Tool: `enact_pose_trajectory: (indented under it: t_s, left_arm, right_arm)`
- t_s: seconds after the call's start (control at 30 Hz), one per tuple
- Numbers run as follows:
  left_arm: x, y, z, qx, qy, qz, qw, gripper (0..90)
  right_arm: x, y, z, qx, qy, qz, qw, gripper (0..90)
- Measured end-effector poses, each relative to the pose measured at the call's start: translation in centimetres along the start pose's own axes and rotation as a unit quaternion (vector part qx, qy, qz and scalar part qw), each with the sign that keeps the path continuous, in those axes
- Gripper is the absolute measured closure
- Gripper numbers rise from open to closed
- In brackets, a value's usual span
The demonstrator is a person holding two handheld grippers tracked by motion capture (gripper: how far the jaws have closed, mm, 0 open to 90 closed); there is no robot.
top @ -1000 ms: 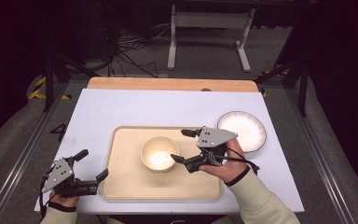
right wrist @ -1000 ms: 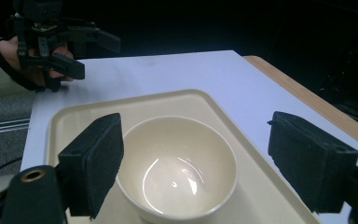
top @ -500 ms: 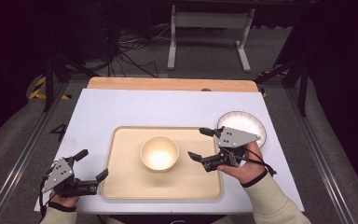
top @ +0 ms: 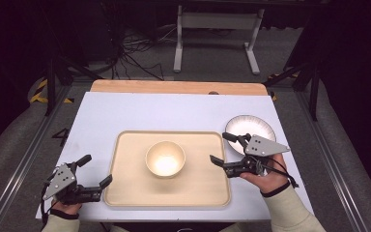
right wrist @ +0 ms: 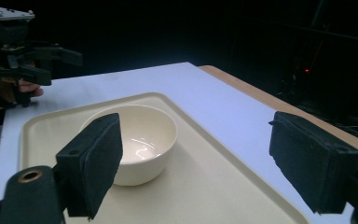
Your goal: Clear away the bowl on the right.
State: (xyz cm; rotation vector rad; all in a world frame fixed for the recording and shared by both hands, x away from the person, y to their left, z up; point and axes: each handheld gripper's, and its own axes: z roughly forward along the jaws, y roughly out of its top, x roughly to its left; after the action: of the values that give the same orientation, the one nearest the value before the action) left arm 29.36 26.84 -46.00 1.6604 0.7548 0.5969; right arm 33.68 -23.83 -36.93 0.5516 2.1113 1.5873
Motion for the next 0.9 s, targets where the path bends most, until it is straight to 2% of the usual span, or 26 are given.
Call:
enact_pose_trajectory:
  t_s: [0.2, 0.27, 0.63, 0.9]
  left_arm:
    - [0.0, 0.0, 0.0, 0.001, -0.001, -0.002, 1.0, 0.2]
    - [-0.1, 0.0, 0.0, 0.0, 0.0, -0.003, 1.0, 0.2]
    - [0.0, 0.0, 0.0, -0.002, 0.0, -0.003, 1.0, 0.2]
    - [-0.1, 0.0, -0.1, -0.002, -0.003, -0.002, 1.0, 0.2]
  right_arm:
    - [-0.3, -1.5, -1.1, -0.032, -0.022, 0.013, 0.9991, 17.9]
    - [-0.5, -1.8, -1.3, -0.036, -0.027, 0.019, 0.9988, 17.9]
    - [-0.9, -3.5, -2.2, -0.042, -0.04, 0.018, 0.9982, 17.9]
    - [-1.0, -5.0, -2.7, -0.056, -0.046, 0.032, 0.9968, 17.9]
